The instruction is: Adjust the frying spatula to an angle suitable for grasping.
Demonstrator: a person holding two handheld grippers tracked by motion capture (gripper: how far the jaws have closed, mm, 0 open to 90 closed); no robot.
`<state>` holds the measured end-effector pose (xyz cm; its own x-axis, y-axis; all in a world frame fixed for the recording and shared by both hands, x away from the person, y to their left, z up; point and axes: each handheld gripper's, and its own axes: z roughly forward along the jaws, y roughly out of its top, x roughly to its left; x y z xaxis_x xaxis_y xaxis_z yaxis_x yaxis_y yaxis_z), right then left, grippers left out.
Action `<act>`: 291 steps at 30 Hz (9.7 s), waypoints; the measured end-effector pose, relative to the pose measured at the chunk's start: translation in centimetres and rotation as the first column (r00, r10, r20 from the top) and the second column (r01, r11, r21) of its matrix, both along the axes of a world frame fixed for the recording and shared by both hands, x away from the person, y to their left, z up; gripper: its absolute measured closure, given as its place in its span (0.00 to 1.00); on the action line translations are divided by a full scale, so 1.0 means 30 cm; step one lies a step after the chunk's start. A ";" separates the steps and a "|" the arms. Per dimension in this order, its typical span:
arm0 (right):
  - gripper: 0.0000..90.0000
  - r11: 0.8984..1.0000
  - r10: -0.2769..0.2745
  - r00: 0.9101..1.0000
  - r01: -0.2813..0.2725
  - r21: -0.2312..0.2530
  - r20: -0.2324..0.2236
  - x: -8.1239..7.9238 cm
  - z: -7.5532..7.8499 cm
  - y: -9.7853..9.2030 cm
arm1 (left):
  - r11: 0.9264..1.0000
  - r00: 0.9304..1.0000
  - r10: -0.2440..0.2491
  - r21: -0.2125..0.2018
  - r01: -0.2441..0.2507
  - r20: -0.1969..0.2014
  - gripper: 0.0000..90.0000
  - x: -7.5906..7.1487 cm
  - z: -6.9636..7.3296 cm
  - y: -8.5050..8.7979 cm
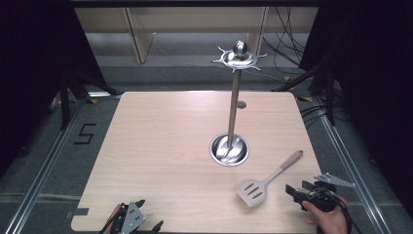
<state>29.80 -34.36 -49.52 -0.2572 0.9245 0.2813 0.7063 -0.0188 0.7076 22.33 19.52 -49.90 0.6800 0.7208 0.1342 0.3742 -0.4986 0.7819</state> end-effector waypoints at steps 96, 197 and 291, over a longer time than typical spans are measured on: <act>0.62 0.925 0.081 0.920 -0.213 -0.314 -0.384 0.453 0.058 0.248 | 0.999 1.000 -0.026 0.037 0.025 0.017 0.17 -0.001 0.005 0.004; 0.85 0.938 0.346 0.885 -0.337 -0.086 0.311 0.131 0.396 0.075 | 0.998 0.999 -0.024 0.056 0.022 0.037 0.17 -0.003 0.002 -0.002; 0.85 0.898 0.415 0.855 -0.328 -0.294 0.311 0.358 0.760 0.442 | 0.998 0.999 -0.036 0.044 0.034 0.031 0.16 -0.010 0.008 -0.001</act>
